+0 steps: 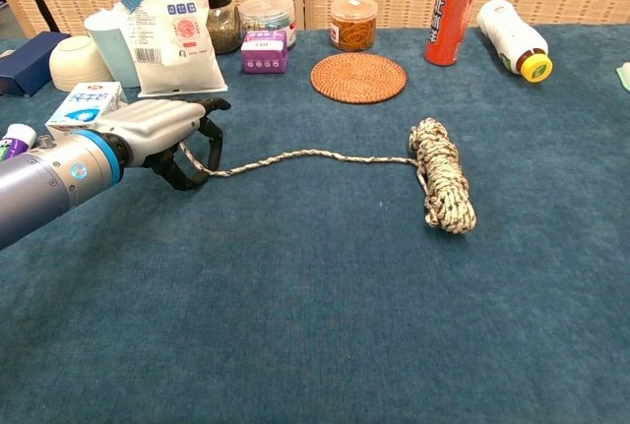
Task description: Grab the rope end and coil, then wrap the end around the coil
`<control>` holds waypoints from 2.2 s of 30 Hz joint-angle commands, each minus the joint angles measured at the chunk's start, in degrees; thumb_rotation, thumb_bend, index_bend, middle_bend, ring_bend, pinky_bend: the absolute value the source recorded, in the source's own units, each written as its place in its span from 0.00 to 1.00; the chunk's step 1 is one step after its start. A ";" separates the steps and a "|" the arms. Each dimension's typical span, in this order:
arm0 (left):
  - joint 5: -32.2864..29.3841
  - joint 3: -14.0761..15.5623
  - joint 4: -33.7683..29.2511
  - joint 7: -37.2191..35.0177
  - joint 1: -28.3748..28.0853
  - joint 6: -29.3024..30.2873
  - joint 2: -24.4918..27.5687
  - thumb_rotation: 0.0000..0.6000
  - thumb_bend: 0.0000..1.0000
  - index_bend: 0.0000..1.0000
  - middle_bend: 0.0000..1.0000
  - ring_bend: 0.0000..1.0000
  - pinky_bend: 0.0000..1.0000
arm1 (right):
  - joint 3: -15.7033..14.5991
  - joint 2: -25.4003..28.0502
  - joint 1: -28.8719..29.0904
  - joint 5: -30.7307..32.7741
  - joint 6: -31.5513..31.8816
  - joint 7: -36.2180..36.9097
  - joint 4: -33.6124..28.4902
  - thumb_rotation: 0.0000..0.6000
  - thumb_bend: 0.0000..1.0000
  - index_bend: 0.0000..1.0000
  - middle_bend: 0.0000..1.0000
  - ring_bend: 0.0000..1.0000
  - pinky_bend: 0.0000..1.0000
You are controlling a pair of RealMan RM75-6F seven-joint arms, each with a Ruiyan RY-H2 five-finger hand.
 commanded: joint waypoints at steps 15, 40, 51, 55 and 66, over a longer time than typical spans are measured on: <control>1.85 -0.35 -5.47 -0.33 0.75 3.03 4.03 1.00 0.43 0.60 0.00 0.00 0.00 | -0.29 -0.16 0.18 -0.54 -0.11 0.09 0.38 1.00 0.00 0.00 0.00 0.00 0.00; 8.18 0.91 -19.73 2.50 1.26 7.36 15.42 1.00 0.43 0.60 0.00 0.00 0.00 | -1.20 1.80 21.92 -22.79 -18.16 16.60 8.60 1.00 0.00 0.00 0.00 0.00 0.00; 8.44 1.75 -21.46 4.02 1.02 7.55 14.68 1.00 0.43 0.60 0.00 0.00 0.00 | -1.62 -2.20 33.45 -27.31 -27.17 12.58 10.56 1.00 0.00 0.00 0.00 0.00 0.00; 8.60 1.89 -22.10 3.95 1.06 7.66 14.71 1.00 0.43 0.60 0.00 0.00 0.00 | -1.50 -3.44 35.83 -26.45 -30.00 11.37 11.03 1.00 0.00 0.00 0.00 0.00 0.00; 8.81 2.05 -23.28 4.21 0.76 7.61 14.45 1.00 0.43 0.60 0.00 0.00 0.00 | 0.05 -8.75 42.67 -22.32 -37.99 6.28 16.22 1.00 0.00 0.00 0.00 0.00 0.00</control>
